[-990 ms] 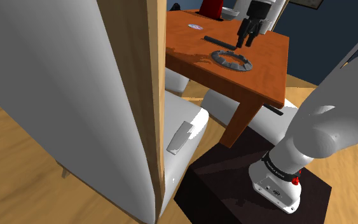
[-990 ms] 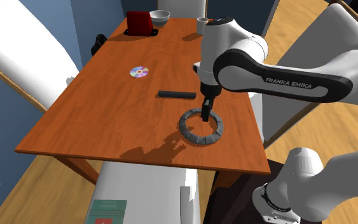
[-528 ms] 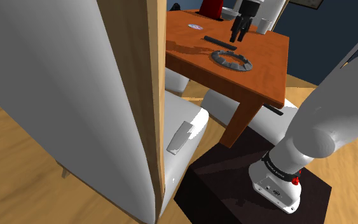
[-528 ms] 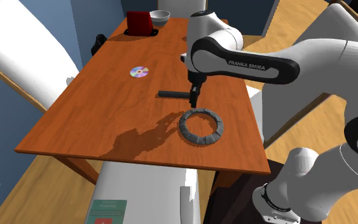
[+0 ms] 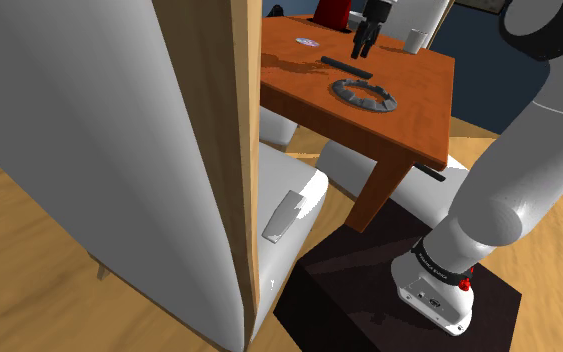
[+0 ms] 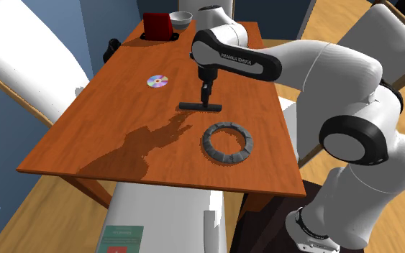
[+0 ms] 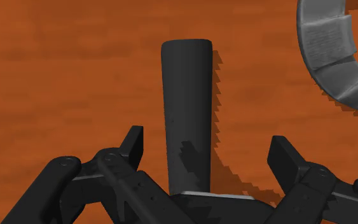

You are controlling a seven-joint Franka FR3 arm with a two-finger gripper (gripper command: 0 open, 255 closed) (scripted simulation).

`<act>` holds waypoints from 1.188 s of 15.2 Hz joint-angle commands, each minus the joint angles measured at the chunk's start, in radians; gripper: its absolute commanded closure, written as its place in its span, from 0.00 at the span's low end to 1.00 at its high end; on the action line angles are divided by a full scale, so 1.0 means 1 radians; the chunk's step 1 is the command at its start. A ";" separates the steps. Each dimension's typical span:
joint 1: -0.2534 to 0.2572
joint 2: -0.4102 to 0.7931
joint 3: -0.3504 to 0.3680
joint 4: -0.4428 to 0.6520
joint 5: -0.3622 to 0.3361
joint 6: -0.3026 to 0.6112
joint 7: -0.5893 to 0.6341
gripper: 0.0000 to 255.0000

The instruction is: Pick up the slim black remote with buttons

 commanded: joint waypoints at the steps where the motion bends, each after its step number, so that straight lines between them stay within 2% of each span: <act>1: -0.011 0.049 -0.001 0.049 0.018 -0.002 -0.025 0.00; 9: -0.005 0.038 0.001 -0.054 0.015 0.090 -0.028 0.00; 10: -0.005 0.038 0.001 -0.054 0.015 0.090 -0.028 1.00; 18: -0.004 0.036 0.002 -0.056 0.015 0.091 -0.027 1.00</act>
